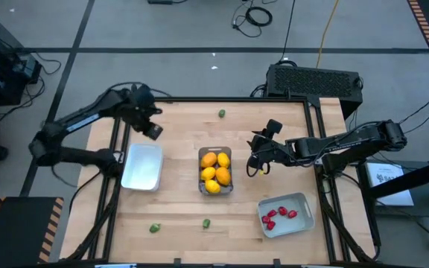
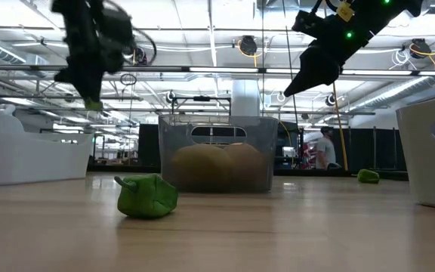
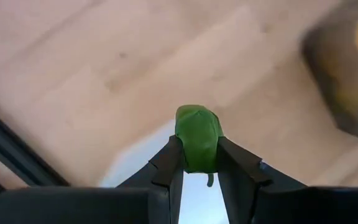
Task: Sort produce into baskets
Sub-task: Put the green chili pepper into the white bin
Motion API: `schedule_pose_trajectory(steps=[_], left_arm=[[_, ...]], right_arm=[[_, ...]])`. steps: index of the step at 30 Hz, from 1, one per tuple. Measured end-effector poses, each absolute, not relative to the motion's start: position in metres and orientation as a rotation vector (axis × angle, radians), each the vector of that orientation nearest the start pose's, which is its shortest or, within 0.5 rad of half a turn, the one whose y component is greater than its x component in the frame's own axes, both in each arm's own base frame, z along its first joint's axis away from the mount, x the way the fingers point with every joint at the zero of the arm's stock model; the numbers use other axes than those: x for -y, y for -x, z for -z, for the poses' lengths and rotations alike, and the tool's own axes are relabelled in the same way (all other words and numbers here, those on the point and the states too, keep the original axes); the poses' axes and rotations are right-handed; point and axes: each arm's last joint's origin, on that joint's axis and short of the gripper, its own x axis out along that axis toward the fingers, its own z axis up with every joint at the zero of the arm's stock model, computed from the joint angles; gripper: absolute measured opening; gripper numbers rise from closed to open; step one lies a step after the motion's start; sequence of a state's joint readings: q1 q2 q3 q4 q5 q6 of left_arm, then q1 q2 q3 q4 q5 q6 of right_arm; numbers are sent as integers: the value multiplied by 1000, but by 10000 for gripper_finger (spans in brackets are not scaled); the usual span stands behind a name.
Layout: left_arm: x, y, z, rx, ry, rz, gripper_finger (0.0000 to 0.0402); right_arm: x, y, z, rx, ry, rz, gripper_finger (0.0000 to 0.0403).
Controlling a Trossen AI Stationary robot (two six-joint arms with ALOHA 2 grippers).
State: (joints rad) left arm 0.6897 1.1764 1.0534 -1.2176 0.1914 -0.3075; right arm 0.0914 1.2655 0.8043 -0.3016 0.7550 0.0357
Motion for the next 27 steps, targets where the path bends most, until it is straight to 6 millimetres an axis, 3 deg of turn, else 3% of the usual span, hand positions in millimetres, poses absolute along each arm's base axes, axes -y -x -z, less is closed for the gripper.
schedule_pose_trajectory(steps=[5,12,16,27], left_arm=[[-74,-150,-295,-1124,829,-541,89],[-30,-156,-277,-1250,802,-431,89],[-19,-161,-265,-1327,744,-406,104],[-12,-163,-260,-1391,684,-451,190]], right_arm=[[-3,-253,-240,-676,290,639,183],[-3,-256,-243,-644,282,639,183],[-3,-256,-243,-643,281,639,183],[-3,-256,-243,-643,277,637,183]])
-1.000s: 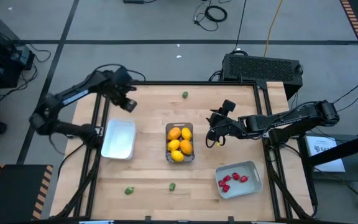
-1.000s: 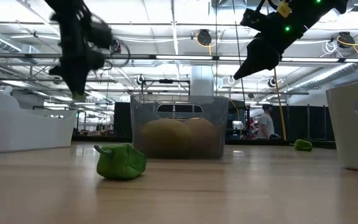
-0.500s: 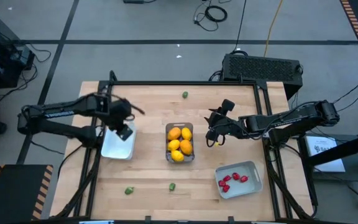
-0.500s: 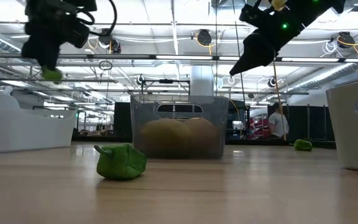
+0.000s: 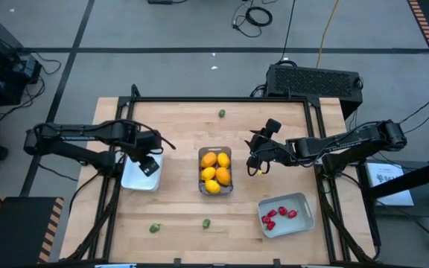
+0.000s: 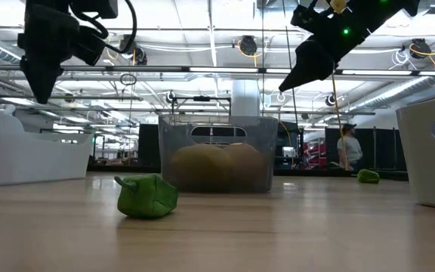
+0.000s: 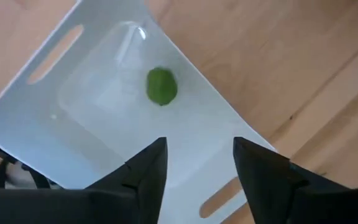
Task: Sort produce into baskets
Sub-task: Put the green chili pepper into the white bin
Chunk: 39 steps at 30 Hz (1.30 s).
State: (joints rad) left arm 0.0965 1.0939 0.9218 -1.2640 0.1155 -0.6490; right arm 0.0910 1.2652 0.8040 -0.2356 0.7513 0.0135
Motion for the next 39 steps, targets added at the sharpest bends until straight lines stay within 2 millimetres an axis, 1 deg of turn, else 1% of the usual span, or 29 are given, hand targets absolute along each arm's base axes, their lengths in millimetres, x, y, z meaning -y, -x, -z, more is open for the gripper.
schedule_pose_trajectory(steps=[3,6,10,12,14,16,20,25,27,29,31,35,39], left_arm=[[-9,-164,-260,-1383,724,-448,202],[-1,-175,-262,-1305,741,-334,205],[22,-195,-271,-1136,720,-94,205],[35,-202,-276,-1061,693,3,205],[49,-207,-279,-1017,678,59,205],[62,-208,-276,-1027,676,71,206],[91,-212,-260,-1129,678,48,206],[127,-219,-230,-1276,644,31,206],[137,-225,-218,-1286,615,46,206],[144,-236,-209,-1242,554,80,206],[151,-248,-199,-1166,456,140,206],[164,-274,-185,-959,261,278,206],[176,-296,-173,-749,99,375,206]], right_arm=[[-3,-256,-243,-643,277,636,183],[-4,-256,-243,-642,267,627,183],[-5,-257,-243,-638,247,568,183],[-6,-259,-244,-622,237,551,183],[-6,-259,-245,-617,237,538,183],[-6,-259,-245,-616,240,537,183],[-6,-259,-245,-615,235,538,183],[-6,-259,-245,-613,226,540,183],[-7,-260,-244,-613,208,521,183],[-8,-260,-244,-615,175,477,183],[-10,-260,-243,-618,143,429,183],[-13,-261,-241,-632,48,340,183],[-18,-259,-238,-668,-54,269,183]])
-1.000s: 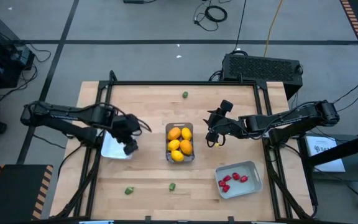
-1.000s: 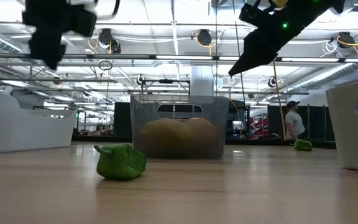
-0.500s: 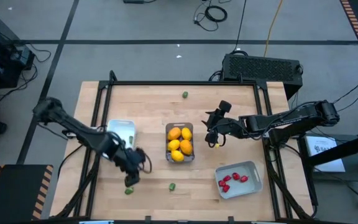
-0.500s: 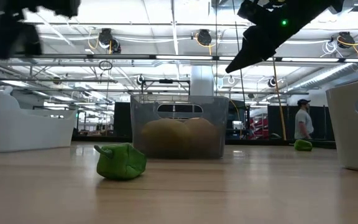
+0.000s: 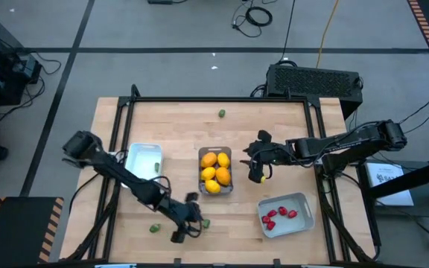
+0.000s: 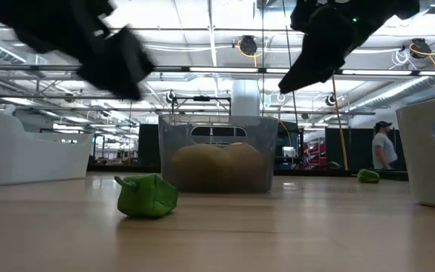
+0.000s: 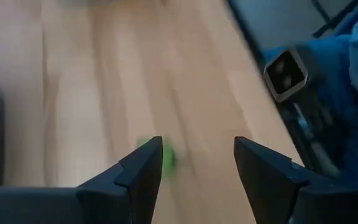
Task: Sort produce into baskets
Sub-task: Put the green chili pepper into the white bin
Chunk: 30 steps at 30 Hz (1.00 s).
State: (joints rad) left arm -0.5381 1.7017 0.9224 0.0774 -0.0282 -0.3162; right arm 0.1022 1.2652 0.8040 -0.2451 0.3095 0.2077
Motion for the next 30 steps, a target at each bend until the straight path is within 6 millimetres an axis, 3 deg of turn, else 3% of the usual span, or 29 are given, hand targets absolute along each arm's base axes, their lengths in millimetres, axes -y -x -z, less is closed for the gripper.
schedule_pose_trajectory(steps=[7,12,19,25,30], left_arm=[[188,-324,-165,-669,-201,417,206],[191,-336,-161,-692,-266,441,206],[192,-335,-160,-770,-346,478,206],[187,-326,-152,-891,-366,504,206],[187,-327,-151,-889,-372,505,206]], right_arm=[[-36,-253,-232,-732,-77,231,183],[-49,-248,-230,-761,-94,204,183],[-62,-246,-230,-760,-75,162,183],[-64,-245,-230,-739,-51,197,183],[-64,-245,-231,-739,-50,197,183]])
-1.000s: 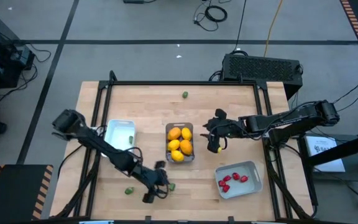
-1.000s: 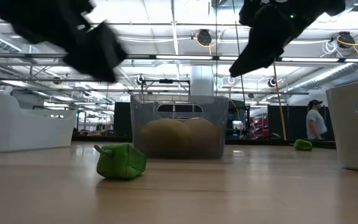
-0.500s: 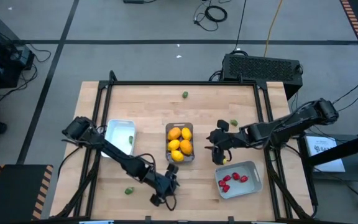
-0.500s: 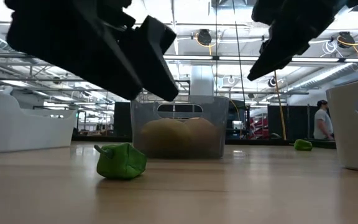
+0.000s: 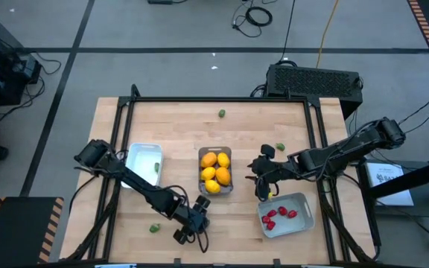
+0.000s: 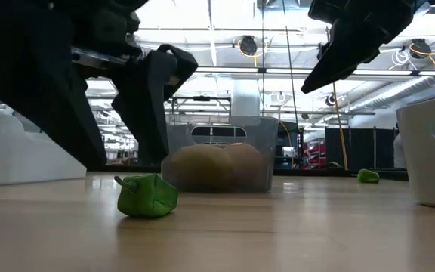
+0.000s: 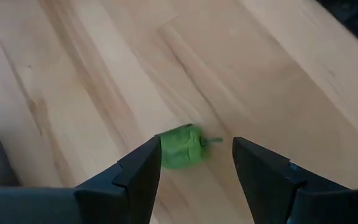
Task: Sort produce into baskets
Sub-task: Put the green chili pepper into the white bin
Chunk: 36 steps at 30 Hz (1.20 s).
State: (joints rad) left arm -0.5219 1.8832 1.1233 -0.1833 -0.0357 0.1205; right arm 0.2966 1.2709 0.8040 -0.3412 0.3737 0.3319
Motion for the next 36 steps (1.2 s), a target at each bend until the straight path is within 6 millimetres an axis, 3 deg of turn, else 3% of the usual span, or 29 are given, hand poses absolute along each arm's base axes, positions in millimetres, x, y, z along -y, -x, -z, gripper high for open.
schedule_pose_trajectory(steps=[13,30,36], left_arm=[[184,-334,-128,-917,-420,517,205],[185,-338,-129,-882,-402,515,203],[185,-338,-129,-883,-401,514,168]], right_arm=[[-64,-246,-231,-731,-50,196,183],[-64,-247,-232,-721,-51,193,183],[-64,-247,-232,-720,-55,193,183]])
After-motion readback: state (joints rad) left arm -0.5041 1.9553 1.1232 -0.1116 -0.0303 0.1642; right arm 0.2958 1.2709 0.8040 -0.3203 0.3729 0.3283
